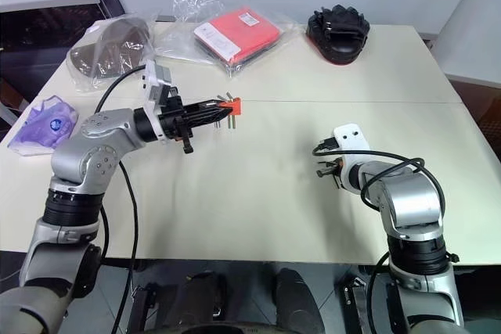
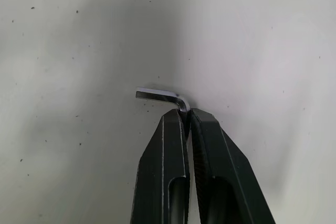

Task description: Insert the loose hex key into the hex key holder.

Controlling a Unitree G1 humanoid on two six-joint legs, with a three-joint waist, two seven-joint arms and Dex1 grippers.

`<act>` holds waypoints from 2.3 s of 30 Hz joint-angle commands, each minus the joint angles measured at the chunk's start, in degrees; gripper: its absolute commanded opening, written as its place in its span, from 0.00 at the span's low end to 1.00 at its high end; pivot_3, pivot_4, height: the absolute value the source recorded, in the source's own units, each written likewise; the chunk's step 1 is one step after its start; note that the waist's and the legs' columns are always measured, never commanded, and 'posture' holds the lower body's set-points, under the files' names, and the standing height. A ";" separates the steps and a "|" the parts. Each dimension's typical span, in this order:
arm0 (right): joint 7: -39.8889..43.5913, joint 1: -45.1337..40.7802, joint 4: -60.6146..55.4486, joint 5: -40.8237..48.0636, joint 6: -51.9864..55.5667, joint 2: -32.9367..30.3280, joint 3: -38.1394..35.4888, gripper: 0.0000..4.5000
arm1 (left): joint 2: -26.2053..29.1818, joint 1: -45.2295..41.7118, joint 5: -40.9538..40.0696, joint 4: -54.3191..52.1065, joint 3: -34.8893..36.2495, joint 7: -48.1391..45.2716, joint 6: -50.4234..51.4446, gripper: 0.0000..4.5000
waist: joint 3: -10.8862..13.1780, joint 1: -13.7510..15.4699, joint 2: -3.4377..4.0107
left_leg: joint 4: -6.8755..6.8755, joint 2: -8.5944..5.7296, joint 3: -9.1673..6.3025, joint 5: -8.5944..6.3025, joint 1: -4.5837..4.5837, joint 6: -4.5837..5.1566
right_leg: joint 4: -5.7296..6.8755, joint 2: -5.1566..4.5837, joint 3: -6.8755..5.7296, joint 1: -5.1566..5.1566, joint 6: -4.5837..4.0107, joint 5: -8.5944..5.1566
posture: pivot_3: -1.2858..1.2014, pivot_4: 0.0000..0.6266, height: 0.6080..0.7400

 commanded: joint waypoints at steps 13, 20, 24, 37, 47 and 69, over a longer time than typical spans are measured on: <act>-4.27 -10.53 9.71 0.26 -74.53 25.51 2.09 0.01 | -6.10 -4.14 1.11 2.89 -0.25 3.33 -1.64 0.00 | 0.00 -1.34 0.00 | -0.15 0.02 -0.02 0.01 -0.01 -0.01 | 0.03 0.00 -0.02 -0.10 0.01 0.00 | 0.52 0.24 1.00; -4.54 -12.22 18.84 -0.51 -86.63 34.09 5.91 0.01 | -6.59 -7.81 2.71 6.58 0.23 3.99 -3.10 0.00 | 0.00 -1.43 0.00 | -0.14 0.01 -0.02 0.04 -0.01 -0.07 | 0.09 -0.10 -0.01 -0.15 0.02 0.01 | 0.52 0.24 1.00; -5.29 -12.75 21.04 -1.03 -89.20 34.79 6.50 0.01 | -6.42 -7.92 2.90 6.83 0.39 3.67 -3.25 0.00 | 0.00 -1.44 0.00 | -0.15 0.01 -0.02 0.07 -0.02 -0.12 | 0.16 -0.08 -0.01 -0.21 0.01 0.01 | 0.52 0.24 1.00; -5.37 -9.57 17.80 -0.81 -87.74 31.85 6.88 0.01 | -6.10 -7.11 2.90 6.47 0.68 4.42 -3.64 0.00 | 0.00 -1.44 0.00 | -0.16 0.02 -0.02 0.11 -0.02 -0.19 | 0.29 -0.08 0.01 -0.28 0.01 0.01 | 0.52 0.24 1.00; -5.38 -9.34 18.01 -0.97 -87.40 31.37 7.48 0.01 | -6.59 -6.59 2.74 6.20 0.75 4.53 -3.78 0.00 | 0.00 -1.45 0.00 | -0.16 0.02 -0.02 0.11 -0.02 -0.19 | 0.32 -0.06 0.02 -0.30 0.01 0.01 | 0.52 0.24 1.00; -5.62 -8.54 16.98 -1.31 -86.21 30.85 8.14 0.01 | -7.13 -6.93 2.61 6.22 0.71 4.81 -3.83 0.00 | 0.00 -1.44 0.00 | -0.16 0.02 -0.02 0.11 -0.02 -0.19 | 0.32 -0.06 0.03 -0.31 0.01 0.01 | 0.52 0.24 1.00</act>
